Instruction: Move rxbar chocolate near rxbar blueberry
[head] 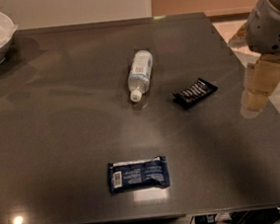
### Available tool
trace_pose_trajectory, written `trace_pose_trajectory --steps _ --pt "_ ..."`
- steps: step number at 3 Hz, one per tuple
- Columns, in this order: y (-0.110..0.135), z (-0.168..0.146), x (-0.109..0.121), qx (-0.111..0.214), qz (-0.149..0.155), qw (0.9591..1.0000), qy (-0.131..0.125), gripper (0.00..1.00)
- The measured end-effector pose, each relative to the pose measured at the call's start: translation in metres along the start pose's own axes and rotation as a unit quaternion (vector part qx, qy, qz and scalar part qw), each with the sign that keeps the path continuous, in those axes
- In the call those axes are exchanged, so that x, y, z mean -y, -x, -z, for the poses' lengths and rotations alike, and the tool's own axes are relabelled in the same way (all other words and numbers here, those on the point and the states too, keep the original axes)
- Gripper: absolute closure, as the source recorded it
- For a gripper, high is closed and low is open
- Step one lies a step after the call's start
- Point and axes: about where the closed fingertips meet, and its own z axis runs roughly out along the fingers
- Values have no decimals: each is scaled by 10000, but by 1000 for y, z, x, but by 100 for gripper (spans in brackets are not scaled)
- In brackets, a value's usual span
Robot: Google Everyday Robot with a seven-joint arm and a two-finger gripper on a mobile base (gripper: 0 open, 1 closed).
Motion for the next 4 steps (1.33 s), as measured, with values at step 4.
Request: trace_pose_trajectory --steps 4 --pt "28 -110 55 368 1044 9920 611 0"
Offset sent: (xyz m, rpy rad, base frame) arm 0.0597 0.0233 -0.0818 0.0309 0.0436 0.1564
